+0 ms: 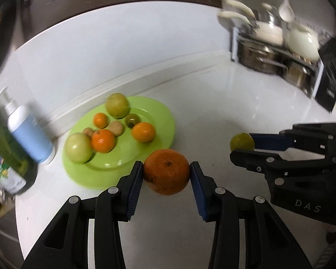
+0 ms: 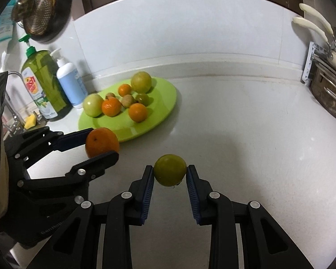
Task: Organize fruits
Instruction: 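Carry the held orange and lime over the light-green plate with both tools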
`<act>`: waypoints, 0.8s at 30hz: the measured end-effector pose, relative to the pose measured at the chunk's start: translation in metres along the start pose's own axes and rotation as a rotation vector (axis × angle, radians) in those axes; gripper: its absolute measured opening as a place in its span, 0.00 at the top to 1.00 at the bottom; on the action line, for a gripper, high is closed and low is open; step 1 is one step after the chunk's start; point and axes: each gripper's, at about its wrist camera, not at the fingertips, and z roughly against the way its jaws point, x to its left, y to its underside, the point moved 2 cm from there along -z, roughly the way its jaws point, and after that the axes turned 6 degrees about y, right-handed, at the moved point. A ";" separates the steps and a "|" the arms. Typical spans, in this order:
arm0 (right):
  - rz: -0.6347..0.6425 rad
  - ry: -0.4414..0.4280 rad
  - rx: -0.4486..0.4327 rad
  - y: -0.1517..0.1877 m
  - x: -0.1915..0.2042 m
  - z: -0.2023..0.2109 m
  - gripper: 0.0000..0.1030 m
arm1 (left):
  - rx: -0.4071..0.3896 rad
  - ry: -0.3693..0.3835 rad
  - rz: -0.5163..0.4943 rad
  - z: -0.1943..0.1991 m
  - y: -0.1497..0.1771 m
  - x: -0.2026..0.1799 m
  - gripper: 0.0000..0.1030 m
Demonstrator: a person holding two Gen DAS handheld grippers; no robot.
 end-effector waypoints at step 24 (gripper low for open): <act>0.100 -0.084 -0.122 -0.031 0.030 0.046 0.70 | -0.077 -0.128 0.192 0.069 -0.006 0.021 0.59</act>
